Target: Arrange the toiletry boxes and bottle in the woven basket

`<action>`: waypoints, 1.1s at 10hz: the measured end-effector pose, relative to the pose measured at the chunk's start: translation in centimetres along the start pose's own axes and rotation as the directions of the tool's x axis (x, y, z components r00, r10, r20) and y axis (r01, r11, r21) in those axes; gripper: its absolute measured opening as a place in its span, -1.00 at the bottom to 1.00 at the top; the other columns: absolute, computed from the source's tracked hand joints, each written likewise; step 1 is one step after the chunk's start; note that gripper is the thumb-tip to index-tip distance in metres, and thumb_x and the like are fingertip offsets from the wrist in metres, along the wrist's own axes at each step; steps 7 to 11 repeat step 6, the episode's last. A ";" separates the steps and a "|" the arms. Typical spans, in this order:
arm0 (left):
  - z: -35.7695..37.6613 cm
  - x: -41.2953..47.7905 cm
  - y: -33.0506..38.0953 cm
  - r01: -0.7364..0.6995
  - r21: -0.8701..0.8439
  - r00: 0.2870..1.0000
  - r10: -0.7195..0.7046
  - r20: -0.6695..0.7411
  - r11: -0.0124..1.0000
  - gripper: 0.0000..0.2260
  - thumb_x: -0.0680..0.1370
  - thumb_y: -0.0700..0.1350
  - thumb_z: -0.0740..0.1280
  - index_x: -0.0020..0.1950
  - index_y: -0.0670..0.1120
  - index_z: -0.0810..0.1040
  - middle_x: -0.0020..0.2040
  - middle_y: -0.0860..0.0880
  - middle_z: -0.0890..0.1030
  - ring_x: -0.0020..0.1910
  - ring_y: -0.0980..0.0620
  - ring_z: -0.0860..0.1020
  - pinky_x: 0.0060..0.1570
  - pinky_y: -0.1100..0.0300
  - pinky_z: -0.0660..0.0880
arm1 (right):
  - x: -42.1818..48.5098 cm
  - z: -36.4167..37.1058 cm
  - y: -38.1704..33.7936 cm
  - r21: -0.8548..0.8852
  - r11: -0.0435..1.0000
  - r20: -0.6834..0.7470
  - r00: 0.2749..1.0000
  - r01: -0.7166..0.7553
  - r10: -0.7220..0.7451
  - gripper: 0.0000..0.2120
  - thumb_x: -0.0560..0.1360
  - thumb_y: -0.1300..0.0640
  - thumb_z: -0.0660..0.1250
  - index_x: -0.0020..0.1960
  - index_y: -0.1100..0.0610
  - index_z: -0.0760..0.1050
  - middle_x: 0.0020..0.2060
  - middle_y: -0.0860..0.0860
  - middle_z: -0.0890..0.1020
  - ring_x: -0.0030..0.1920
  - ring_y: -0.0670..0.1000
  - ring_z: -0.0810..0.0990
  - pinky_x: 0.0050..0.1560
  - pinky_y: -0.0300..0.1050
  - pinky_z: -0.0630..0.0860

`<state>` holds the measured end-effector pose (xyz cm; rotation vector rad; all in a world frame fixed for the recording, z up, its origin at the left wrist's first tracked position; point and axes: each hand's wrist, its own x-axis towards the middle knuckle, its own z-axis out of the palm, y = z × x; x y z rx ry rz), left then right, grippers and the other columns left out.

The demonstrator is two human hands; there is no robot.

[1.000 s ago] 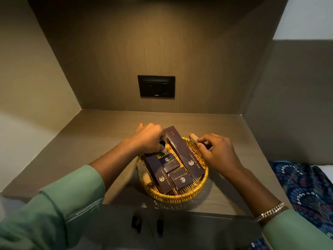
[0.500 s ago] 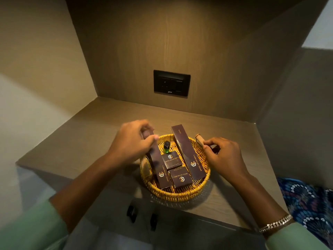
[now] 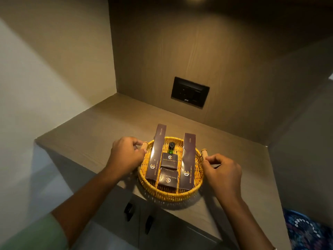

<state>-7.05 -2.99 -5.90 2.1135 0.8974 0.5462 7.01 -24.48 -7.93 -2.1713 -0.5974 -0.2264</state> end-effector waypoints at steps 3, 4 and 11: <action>-1.3 7.3 -0.8 -0.031 -0.002 0.999 0.031 0.027 1.000 -0.81 0.48 -0.04 0.44 -0.29 -0.09 0.64 -0.31 -0.08 0.67 -0.27 -0.05 0.63 -0.18 -0.07 0.64 | 1.3 4.2 -4.0 -0.110 0.987 -0.049 0.992 -0.121 0.116 -0.80 0.45 0.19 0.37 -0.35 0.09 0.56 -0.44 -0.04 0.56 -0.37 -0.07 0.52 -0.41 -0.17 0.45; -2.2 8.6 -1.2 -0.066 0.006 0.993 0.066 0.096 0.998 -0.89 0.48 -0.09 0.43 -0.23 -0.08 0.63 -0.21 -0.10 0.67 -0.21 -0.05 0.63 -0.14 -0.08 0.64 | 1.4 5.1 -5.7 -0.144 0.976 -0.081 0.985 -0.162 0.152 -0.75 0.48 0.17 0.36 -0.36 0.02 0.48 -0.44 -0.07 0.52 -0.40 -0.12 0.49 -0.46 -0.28 0.30; -6.0 8.3 -1.0 -0.354 0.071 0.908 0.324 0.267 0.933 -0.51 0.51 0.04 0.37 0.41 -0.06 0.40 0.35 -0.15 0.50 0.30 -0.10 0.46 0.21 -0.02 0.46 | 0.1 4.0 -9.8 -0.312 0.928 -0.038 0.979 -0.203 0.202 -0.79 0.48 -0.05 0.34 -0.04 0.09 0.55 -0.15 0.03 0.63 -0.16 0.00 0.57 -0.16 -0.04 0.58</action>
